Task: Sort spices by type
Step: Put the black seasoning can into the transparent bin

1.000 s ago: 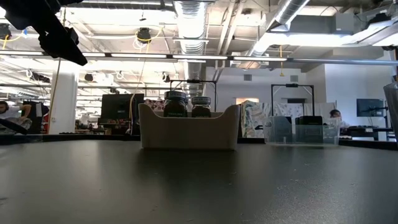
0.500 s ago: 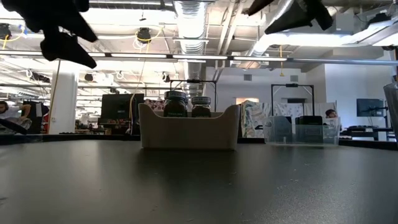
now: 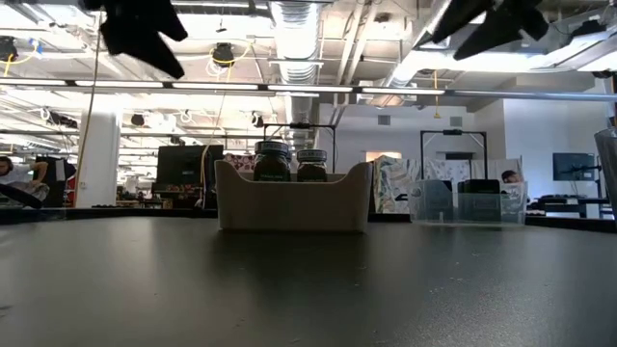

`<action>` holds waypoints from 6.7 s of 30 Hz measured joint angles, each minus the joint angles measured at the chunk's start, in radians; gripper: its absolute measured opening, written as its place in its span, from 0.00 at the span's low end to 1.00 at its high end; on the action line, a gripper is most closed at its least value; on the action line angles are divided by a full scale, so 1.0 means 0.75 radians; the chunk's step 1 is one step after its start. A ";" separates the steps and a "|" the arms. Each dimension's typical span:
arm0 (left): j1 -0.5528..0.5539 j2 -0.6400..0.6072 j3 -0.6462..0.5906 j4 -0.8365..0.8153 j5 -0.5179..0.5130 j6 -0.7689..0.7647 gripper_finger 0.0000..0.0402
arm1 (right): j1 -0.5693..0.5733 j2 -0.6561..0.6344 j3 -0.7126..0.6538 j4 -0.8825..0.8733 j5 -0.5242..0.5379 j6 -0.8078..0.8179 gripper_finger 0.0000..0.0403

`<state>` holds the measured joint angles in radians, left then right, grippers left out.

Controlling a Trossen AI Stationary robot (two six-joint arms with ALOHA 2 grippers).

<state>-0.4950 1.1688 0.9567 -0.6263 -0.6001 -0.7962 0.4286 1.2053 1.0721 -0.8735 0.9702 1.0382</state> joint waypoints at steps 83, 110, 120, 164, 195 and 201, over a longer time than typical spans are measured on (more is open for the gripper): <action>-0.442 0.885 0.700 -0.811 0.871 -0.084 0.79 | 0.001 0.008 -0.001 -0.371 -0.067 -0.025 0.73; -0.448 0.885 0.700 -0.814 0.944 -0.111 0.44 | 0.001 0.008 -0.001 -0.371 -0.066 -0.024 0.73; -0.448 0.885 0.700 -0.813 0.945 -0.111 0.37 | 0.001 0.008 -0.001 -0.371 -0.066 -0.032 0.73; 0.041 0.885 0.737 -0.865 0.851 0.325 0.33 | 0.001 0.008 -0.001 -0.402 -0.069 -0.037 0.73; 0.146 0.886 0.910 -0.802 0.794 -0.192 0.33 | 0.003 0.008 -0.001 -0.453 -0.119 -0.209 0.73; 0.178 0.886 0.910 -0.791 0.770 -0.299 0.37 | 0.003 0.008 -0.001 -0.463 -0.148 -0.214 0.73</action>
<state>-0.3617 1.8332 1.6394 -1.2199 -0.0228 -1.0204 0.4305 1.2110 1.0718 -1.2208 0.8589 0.8775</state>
